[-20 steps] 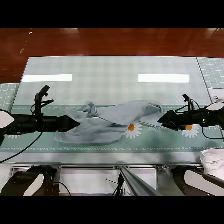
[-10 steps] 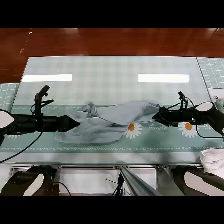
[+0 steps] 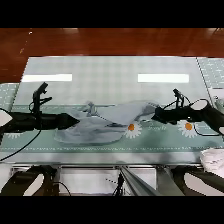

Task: Fold the shirts.

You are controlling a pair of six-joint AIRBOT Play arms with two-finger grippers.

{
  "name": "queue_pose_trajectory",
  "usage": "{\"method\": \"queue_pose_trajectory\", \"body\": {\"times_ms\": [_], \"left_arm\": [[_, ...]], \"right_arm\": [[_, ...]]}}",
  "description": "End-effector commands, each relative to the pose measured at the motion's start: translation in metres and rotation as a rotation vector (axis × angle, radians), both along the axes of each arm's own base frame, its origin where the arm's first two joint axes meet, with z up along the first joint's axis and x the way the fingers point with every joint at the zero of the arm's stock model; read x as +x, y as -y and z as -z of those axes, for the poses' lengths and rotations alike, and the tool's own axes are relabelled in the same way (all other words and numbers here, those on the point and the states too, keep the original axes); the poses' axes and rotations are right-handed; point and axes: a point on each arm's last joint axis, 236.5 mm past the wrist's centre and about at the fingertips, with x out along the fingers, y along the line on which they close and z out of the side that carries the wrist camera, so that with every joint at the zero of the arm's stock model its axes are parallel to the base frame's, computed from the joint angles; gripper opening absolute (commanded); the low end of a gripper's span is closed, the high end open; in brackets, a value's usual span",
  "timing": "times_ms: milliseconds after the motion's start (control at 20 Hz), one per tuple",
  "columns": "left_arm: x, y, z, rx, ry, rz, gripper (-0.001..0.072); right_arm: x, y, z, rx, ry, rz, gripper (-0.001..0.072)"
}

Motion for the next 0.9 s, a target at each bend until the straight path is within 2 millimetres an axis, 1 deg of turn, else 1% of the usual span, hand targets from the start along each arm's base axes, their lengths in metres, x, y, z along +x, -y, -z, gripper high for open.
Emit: {"method": "queue_pose_trajectory", "body": {"times_ms": [0,50,100,150,200,250,300,350,400,450,500,550,700,850], "left_arm": [[0.031,0.001,-0.069,0.003,0.217,0.016,0.0021],[0.044,0.000,-0.113,0.016,0.358,0.025,0.0021],[0.058,-0.005,-0.170,0.043,0.531,0.015,0.0021],[0.069,-0.017,-0.226,0.091,0.701,-0.028,0.0021],[0.074,-0.032,-0.284,0.151,0.873,-0.090,0.0022],[0.072,-0.052,-0.344,0.211,1.035,-0.172,0.0021],[0.062,-0.072,-0.394,0.266,1.167,-0.260,0.0021],[0.049,-0.086,-0.430,0.303,1.257,-0.322,0.0021],[0.035,-0.096,-0.456,0.336,1.321,-0.361,0.0021],[0.023,-0.098,-0.472,0.341,1.359,-0.373,0.0021],[0.013,-0.098,-0.482,0.336,1.382,-0.374,0.0021],[0.005,-0.097,-0.487,0.331,1.394,-0.371,0.0021],[-0.012,-0.097,-0.495,0.319,1.424,-0.376,0.0021],[-0.029,-0.096,-0.502,0.303,1.451,-0.379,0.0021]], "right_arm": [[0.035,-0.019,-0.105,0.041,0.297,-0.143,0.0027],[0.051,-0.015,-0.156,0.008,0.445,-0.146,0.0026],[0.065,-0.008,-0.219,-0.050,0.625,-0.132,0.0026],[0.075,0.006,-0.285,-0.125,0.808,-0.089,0.0026],[0.076,0.022,-0.345,-0.199,0.958,-0.025,0.0026],[0.071,0.040,-0.399,-0.272,1.084,0.050,0.0026],[0.057,0.060,-0.453,-0.346,1.195,0.135,0.0026],[0.043,0.074,-0.487,-0.404,1.257,0.192,0.0026],[0.029,0.083,-0.511,-0.449,1.297,0.223,0.0026],[0.017,0.088,-0.528,-0.479,1.321,0.234,0.0026],[0.008,0.088,-0.536,-0.494,1.331,0.230,0.0026],[0.002,0.087,-0.540,-0.497,1.327,0.220,0.0026],[-0.009,0.085,-0.551,-0.498,1.341,0.216,0.0026],[-0.023,0.084,-0.577,-0.497,1.406,0.233,0.0026]]}}
